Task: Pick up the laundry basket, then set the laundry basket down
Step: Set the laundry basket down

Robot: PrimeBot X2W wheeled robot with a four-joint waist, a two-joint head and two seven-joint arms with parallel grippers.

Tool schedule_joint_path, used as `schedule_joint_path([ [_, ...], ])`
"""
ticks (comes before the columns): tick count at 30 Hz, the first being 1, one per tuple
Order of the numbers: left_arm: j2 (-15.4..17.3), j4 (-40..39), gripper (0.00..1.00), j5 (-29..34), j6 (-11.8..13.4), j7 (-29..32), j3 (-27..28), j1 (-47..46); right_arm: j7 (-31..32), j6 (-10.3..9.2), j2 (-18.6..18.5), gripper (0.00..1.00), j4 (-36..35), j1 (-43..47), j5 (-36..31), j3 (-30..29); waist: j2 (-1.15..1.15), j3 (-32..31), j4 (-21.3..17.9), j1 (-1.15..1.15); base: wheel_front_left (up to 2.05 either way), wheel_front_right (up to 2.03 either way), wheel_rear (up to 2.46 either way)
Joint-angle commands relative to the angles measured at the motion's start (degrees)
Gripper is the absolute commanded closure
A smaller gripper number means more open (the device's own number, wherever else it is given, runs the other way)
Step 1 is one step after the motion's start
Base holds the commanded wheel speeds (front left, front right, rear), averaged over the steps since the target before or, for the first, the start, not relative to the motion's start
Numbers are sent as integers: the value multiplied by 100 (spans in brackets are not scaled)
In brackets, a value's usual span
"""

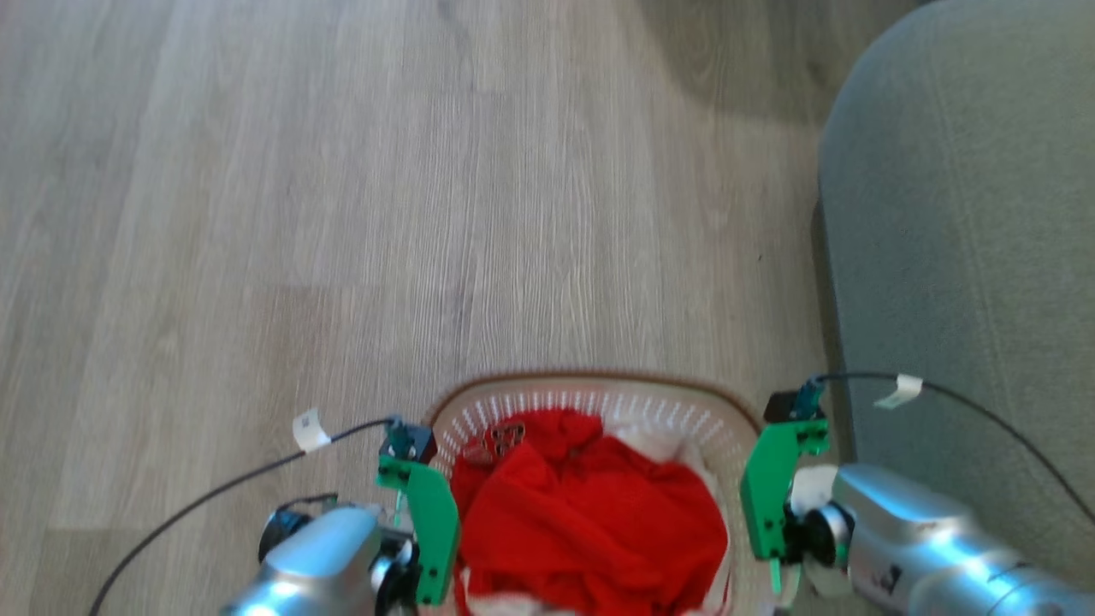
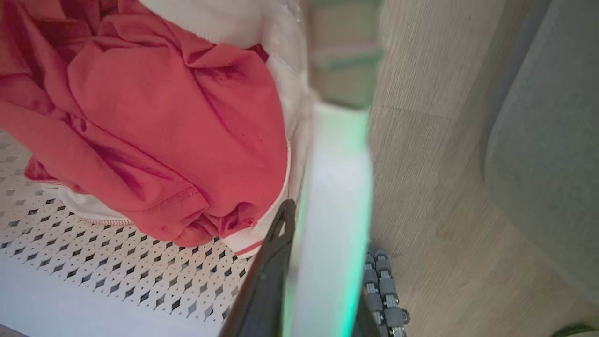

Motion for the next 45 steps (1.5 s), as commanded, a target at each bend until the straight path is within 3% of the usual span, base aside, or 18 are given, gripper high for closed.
schedule_joint_path([
  [1,-50,-226,100,50,-33,-87,20,-327,-161,86,46,100,-249,-220,-69,17,0,290,24,0,0,0,0],
  [10,-50,-495,100,269,299,-651,20,-981,-1132,86,-370,100,-486,-796,-219,5,0,1664,126,0,0,0,0],
  [23,-50,-655,100,329,576,-1260,20,-1655,-1799,86,-499,100,-474,-1310,-322,7,0,2948,90,0,0,0,0],
  [32,-50,-828,100,413,729,-1418,20,-1914,-2460,86,-531,100,-404,-1669,-458,6,0,3536,71,0,0,0,0],
  [45,-50,-950,100,318,761,-1256,20,-2038,-2672,86,-529,100,-295,-1882,-446,12,0,3914,51,0,0,0,0],
])
